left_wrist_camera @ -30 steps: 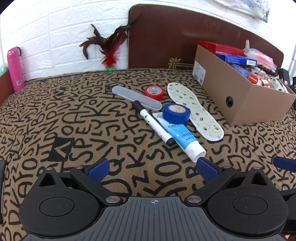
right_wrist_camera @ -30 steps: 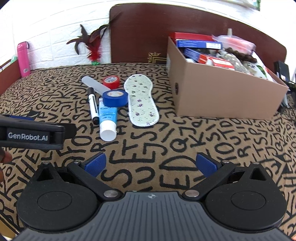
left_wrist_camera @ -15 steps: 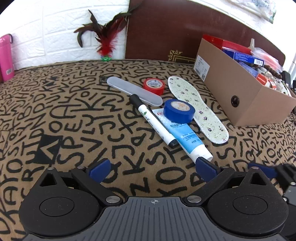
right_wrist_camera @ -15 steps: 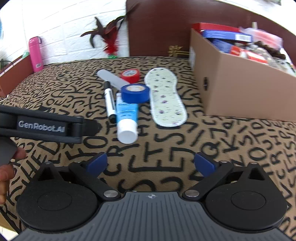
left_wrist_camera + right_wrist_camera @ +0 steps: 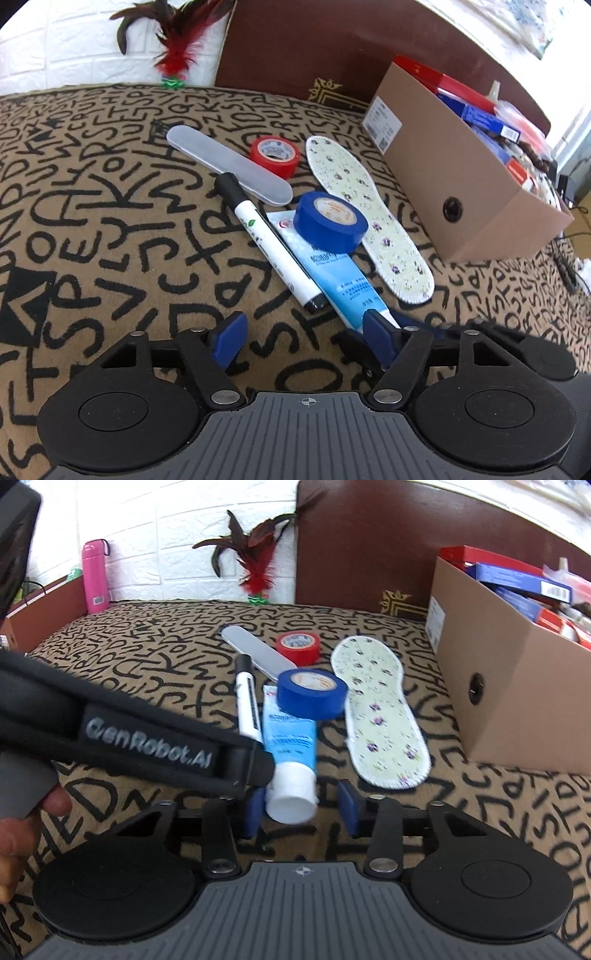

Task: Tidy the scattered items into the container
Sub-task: 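Move the left gripper down toward the blue hand-cream tube, then close the left gripper on the blue hand-cream tube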

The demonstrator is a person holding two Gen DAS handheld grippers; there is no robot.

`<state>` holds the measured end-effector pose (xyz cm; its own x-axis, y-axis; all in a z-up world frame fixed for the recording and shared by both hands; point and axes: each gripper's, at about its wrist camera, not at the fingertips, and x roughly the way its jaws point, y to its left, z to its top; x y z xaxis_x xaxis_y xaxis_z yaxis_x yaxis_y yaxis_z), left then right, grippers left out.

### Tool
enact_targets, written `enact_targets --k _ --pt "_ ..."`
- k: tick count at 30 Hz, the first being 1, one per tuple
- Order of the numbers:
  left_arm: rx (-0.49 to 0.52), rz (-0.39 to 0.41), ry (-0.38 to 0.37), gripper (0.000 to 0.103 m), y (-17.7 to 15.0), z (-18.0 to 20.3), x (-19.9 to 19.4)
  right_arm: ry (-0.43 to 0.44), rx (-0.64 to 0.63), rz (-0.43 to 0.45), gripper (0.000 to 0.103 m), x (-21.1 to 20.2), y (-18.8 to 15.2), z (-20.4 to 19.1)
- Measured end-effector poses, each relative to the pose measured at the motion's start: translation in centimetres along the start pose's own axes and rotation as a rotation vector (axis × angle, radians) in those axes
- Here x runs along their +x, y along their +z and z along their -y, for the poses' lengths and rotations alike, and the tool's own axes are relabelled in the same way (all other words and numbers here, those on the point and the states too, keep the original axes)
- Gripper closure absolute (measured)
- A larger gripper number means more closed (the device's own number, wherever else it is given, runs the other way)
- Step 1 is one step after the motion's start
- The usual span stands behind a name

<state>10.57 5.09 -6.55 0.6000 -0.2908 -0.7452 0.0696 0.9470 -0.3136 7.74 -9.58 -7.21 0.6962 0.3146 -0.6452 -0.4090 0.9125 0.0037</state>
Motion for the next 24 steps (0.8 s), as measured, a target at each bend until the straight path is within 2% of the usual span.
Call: enact_targets --k 1,6,10,14,18,21,24 --pt "-0.002 -0.003 0.001 0.029 0.0 0.0 0.0 0.011 -0.004 0.002 0.070 0.1 0.0 -0.1" --pt "-0.003 -0.023 -0.013 0.032 -0.4 0.1 -0.6 0.006 -0.036 -0.004 0.070 -0.2 -0.2 -0.5" --pt "-0.018 -0.054 -0.067 0.032 -1.4 1.0 -1.1 0.021 -0.043 -0.027 0.071 -2.0 -1.2 -0.2" --pt "0.010 -0.091 -0.131 0.032 -2.8 3.0 -1.3 0.038 -0.037 -0.058 0.071 -4.7 -3.0 0.3" --pt "0.036 -0.113 -0.170 0.037 -4.0 4.4 -1.3 0.037 -0.048 -0.084 0.070 -7.1 -4.5 0.3" --pt "0.039 -0.114 -0.165 0.039 -4.1 4.6 -1.3 0.033 -0.055 -0.084 0.069 -7.6 -5.0 0.2" --pt "0.026 -0.114 -0.165 0.037 -3.8 4.4 -1.0 0.030 -0.063 -0.068 0.061 -7.0 -4.5 -0.2"
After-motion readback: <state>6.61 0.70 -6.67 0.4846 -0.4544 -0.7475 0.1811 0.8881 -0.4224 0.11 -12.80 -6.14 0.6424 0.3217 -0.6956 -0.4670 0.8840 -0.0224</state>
